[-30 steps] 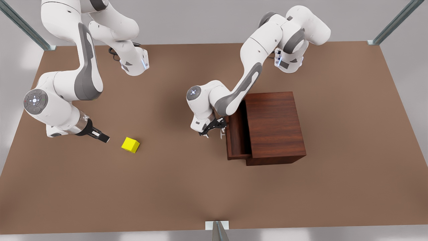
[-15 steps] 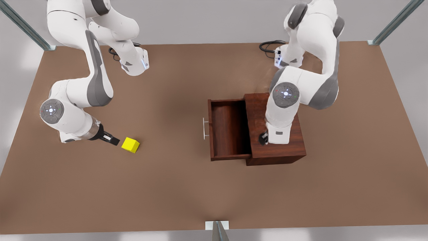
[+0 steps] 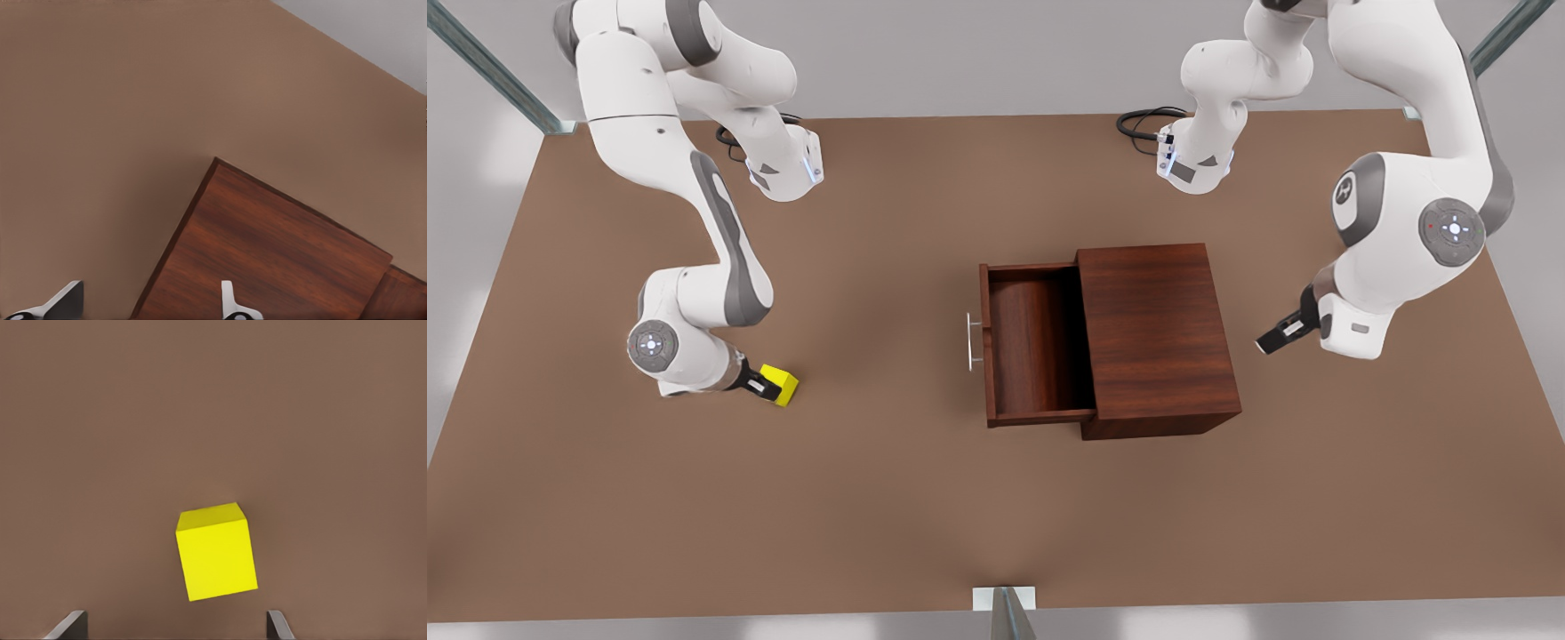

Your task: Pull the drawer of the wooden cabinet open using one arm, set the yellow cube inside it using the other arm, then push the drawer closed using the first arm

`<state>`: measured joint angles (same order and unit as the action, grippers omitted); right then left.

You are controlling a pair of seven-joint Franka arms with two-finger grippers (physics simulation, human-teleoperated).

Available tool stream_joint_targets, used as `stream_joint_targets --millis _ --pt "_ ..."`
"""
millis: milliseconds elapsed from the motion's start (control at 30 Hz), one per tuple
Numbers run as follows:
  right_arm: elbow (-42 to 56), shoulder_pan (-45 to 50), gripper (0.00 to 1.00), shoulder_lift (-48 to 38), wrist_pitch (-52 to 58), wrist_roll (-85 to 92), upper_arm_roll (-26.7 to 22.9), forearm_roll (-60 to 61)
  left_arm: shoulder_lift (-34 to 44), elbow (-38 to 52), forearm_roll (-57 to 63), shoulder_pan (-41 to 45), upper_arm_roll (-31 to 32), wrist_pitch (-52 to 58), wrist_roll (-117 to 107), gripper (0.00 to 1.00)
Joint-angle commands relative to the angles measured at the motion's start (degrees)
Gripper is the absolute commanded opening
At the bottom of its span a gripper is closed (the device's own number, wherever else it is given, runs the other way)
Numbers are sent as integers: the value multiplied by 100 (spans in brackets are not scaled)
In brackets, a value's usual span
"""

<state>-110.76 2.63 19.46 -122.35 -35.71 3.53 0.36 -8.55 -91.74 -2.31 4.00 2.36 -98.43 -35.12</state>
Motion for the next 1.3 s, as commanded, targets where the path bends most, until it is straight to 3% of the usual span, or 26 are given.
stream_joint_targets --millis 0,267,433,867,900,967,1033,1100,1267 --pt "-235 -8 100 -65 -843 82 25 -317 12 -19 -6 5 1 -80 1965 100" --pt "-674 -87 100 101 -1388 451 60 -660 3 -10 38 5 1 -27 1965 100" --pt "-841 -983 100 426 -2003 557 851 -748 3 -10 38 22 10 -10 1965 100" --pt "-868 -1642 100 963 -2338 504 1343 -1381 3 -19 231 22 1 -10 1974 100" --pt "-868 -1634 97 963 -2329 469 1343 -1381 3 -19 231 22 1 -10 1974 100" --pt "-868 -1642 69 954 -2329 354 1405 -1363 3 -19 231 31 1 -10 1974 100" --pt "-868 -1642 57 928 -2320 354 1414 -1363 12 -19 231 40 10 -10 1965 100" --pt "-859 -1642 51 822 -2259 337 1449 -1337 3 -28 231 31 1 -10 1983 100" --pt "-684 -1590 51 110 -1380 -32 1703 -880 3 -2 222 40 1 -10 1965 100"
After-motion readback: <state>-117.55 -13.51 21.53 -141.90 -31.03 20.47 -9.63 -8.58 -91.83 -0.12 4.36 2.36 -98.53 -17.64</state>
